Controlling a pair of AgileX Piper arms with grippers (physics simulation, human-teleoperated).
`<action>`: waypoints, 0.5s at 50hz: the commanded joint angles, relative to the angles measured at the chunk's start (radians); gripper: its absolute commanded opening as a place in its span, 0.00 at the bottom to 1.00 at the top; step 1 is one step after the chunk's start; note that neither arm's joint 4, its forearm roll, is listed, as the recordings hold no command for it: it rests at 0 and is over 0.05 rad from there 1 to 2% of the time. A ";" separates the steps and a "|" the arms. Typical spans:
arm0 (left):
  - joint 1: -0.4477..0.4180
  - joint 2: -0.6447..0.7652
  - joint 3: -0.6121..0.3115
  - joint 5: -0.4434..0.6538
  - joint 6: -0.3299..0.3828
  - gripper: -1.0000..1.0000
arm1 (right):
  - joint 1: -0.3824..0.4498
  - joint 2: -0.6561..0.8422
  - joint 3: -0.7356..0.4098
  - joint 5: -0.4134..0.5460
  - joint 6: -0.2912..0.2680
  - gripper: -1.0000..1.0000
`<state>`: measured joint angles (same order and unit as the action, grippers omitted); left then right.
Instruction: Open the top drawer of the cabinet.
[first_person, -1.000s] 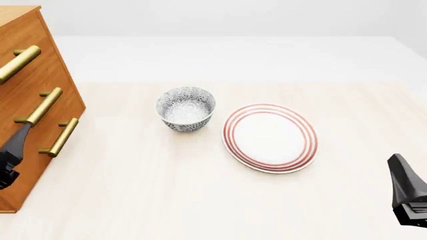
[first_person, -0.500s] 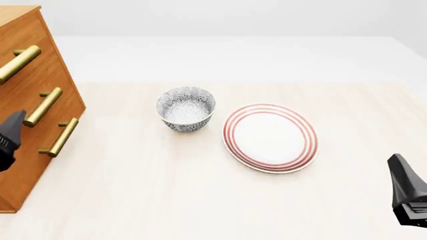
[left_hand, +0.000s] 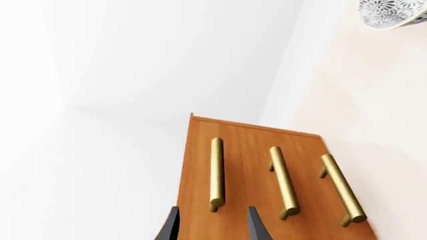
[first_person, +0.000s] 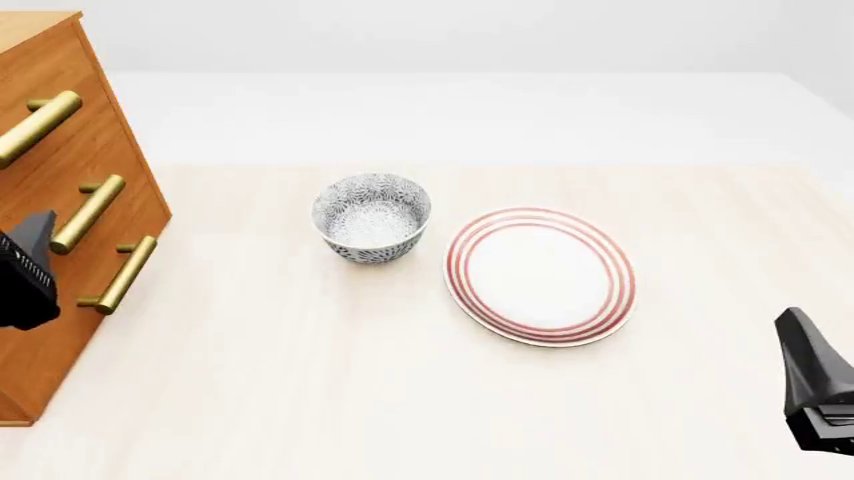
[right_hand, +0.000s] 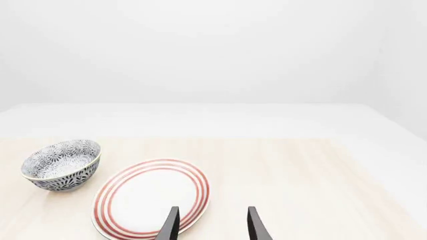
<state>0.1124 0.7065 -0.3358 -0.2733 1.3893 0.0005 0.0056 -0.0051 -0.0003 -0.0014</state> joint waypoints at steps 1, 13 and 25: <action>0.011 0.073 0.002 -0.079 0.033 1.00 | 0.000 -0.001 0.001 0.000 0.000 1.00; 0.031 0.164 -0.007 -0.157 0.041 1.00 | 0.000 -0.001 0.001 0.000 0.000 1.00; 0.039 0.209 -0.052 -0.154 0.000 1.00 | 0.000 -0.001 0.001 0.000 0.000 1.00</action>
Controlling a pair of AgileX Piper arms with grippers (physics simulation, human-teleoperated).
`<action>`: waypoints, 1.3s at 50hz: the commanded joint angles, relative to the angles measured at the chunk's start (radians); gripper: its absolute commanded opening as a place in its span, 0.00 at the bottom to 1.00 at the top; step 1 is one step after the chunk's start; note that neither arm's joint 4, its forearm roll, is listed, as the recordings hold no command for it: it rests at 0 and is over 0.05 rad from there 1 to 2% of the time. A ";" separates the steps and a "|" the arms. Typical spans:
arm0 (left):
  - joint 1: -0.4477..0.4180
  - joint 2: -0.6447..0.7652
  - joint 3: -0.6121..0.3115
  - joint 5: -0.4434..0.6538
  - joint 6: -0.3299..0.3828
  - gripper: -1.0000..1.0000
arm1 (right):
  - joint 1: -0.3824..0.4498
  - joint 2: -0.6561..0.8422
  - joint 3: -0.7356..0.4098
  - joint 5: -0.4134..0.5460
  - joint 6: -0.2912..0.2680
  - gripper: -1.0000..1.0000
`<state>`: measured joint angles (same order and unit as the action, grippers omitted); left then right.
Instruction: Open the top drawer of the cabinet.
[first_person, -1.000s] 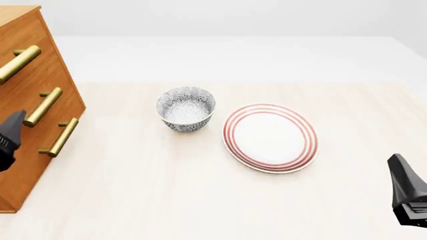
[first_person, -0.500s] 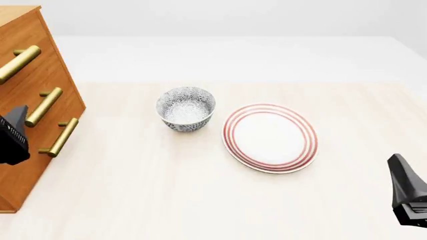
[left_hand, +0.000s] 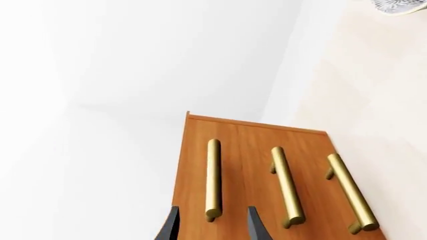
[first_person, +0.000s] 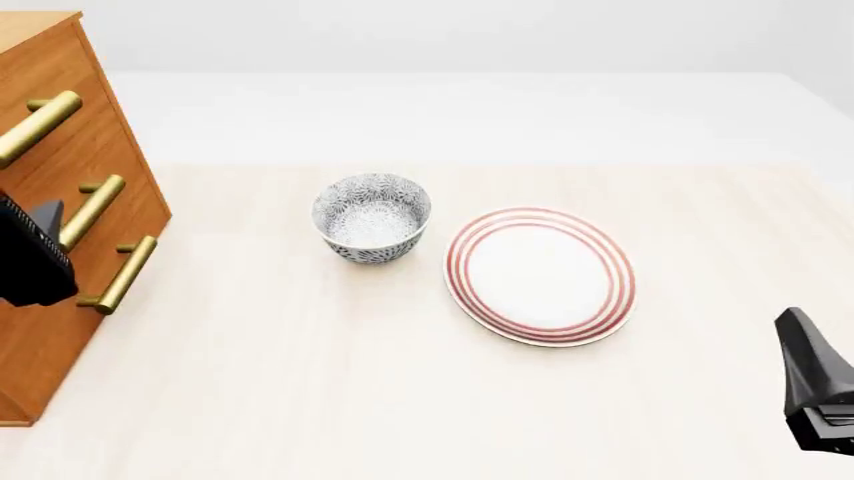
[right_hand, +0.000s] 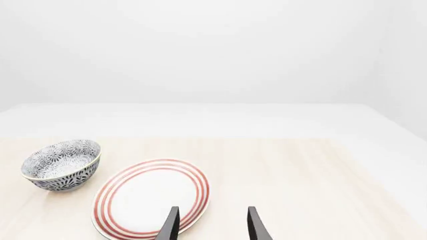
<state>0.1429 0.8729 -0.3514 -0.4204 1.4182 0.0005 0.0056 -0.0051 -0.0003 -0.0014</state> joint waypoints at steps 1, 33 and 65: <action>0.014 0.052 -0.033 -0.019 -0.022 1.00 | 0.000 -0.001 0.001 0.000 0.000 1.00; 0.088 0.242 -0.052 -0.186 0.003 1.00 | 0.000 -0.001 0.001 0.000 0.000 1.00; 0.151 0.350 -0.113 -0.273 0.007 1.00 | 0.000 -0.001 0.001 0.000 0.000 1.00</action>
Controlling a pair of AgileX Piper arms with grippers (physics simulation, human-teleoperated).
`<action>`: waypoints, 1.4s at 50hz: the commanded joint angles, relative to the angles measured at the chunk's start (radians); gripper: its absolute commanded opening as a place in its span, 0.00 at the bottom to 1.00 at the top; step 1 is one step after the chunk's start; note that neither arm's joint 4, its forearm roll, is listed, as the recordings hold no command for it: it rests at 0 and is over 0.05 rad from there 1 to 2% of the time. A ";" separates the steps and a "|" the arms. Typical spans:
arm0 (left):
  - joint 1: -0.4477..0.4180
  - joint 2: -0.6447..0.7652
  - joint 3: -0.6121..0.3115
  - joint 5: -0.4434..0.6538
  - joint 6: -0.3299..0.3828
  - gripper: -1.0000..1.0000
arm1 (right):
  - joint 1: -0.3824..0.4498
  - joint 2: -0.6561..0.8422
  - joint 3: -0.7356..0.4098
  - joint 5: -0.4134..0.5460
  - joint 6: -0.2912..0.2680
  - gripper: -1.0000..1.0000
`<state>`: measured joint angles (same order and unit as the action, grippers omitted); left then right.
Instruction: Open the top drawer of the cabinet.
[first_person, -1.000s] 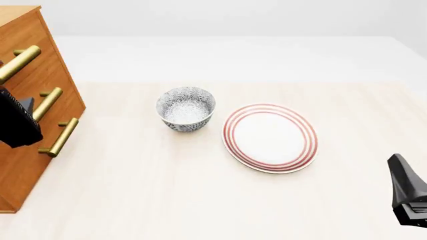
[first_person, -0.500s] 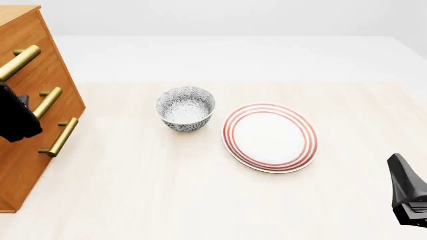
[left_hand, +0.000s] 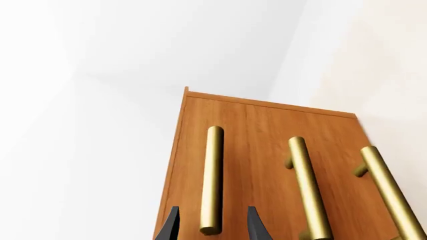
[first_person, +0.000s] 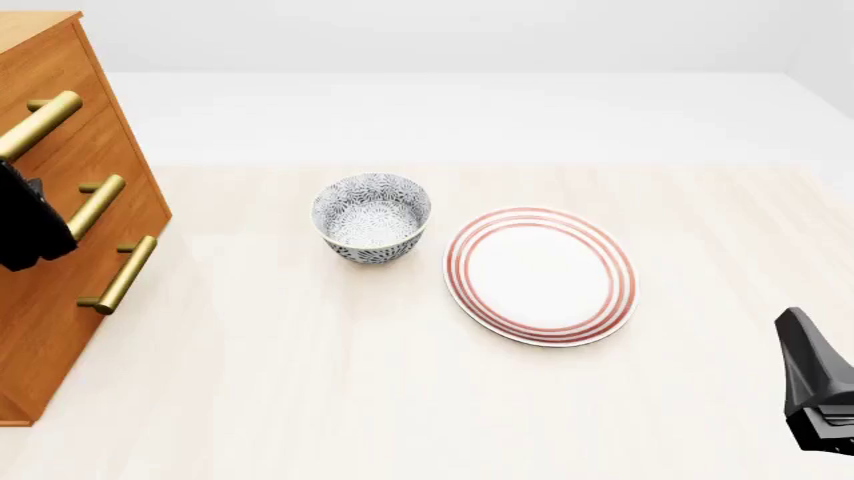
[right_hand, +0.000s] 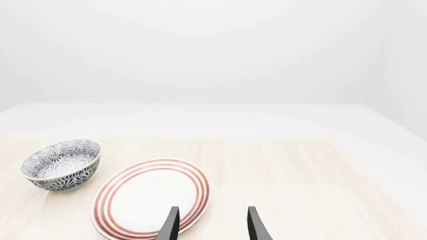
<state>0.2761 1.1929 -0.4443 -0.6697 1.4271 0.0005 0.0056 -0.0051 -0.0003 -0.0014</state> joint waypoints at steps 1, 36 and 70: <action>0.018 0.037 -0.023 -0.022 -0.003 1.00 | 0.000 -0.001 0.001 0.000 0.000 1.00; -0.035 -0.034 0.051 -0.080 0.056 0.00 | 0.000 -0.001 0.001 0.000 0.000 1.00; -0.125 -0.047 0.052 -0.070 0.048 0.00 | 0.000 -0.001 0.001 0.000 0.000 1.00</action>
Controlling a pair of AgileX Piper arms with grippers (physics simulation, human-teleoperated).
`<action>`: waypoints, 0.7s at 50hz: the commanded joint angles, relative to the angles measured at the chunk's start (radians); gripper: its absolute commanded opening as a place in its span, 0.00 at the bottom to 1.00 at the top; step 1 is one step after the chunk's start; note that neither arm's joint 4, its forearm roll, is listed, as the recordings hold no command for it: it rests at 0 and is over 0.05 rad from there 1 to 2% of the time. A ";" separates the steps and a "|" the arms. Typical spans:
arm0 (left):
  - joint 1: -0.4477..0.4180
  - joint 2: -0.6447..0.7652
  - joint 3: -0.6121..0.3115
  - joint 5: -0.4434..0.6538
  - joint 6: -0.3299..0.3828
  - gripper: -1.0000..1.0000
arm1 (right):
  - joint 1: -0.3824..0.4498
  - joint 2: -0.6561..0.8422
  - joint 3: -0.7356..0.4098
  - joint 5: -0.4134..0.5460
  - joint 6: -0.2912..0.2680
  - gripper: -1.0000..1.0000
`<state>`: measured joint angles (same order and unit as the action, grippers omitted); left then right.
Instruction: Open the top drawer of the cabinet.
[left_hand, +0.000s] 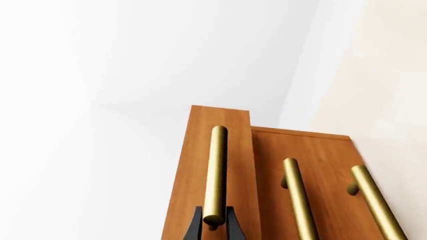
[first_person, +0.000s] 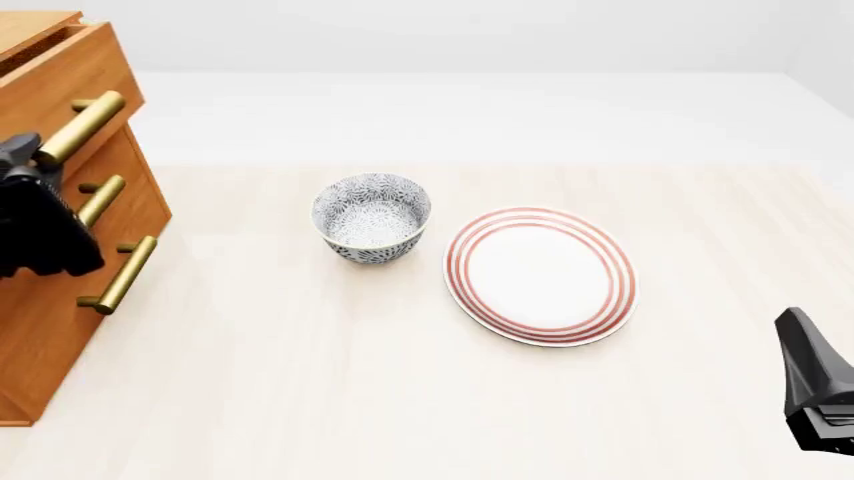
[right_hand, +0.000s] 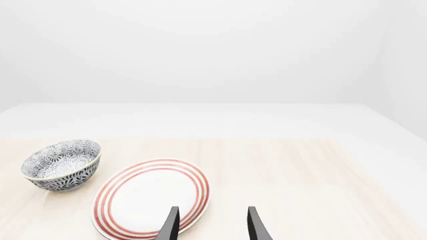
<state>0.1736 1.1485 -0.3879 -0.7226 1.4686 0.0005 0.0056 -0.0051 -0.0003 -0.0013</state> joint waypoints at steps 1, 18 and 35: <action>-0.028 0.008 -0.008 -0.023 0.009 0.00 | 0.000 -0.001 0.001 0.000 0.000 1.00; -0.079 0.043 -0.035 -0.026 0.021 0.00 | 0.000 -0.001 0.001 0.000 0.000 1.00; -0.125 0.070 -0.056 -0.026 0.024 0.00 | 0.000 -0.001 0.001 0.000 0.000 1.00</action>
<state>0.1141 1.1675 -0.3895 -0.7480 1.4819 0.0005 0.0056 -0.0051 -0.0003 -0.0014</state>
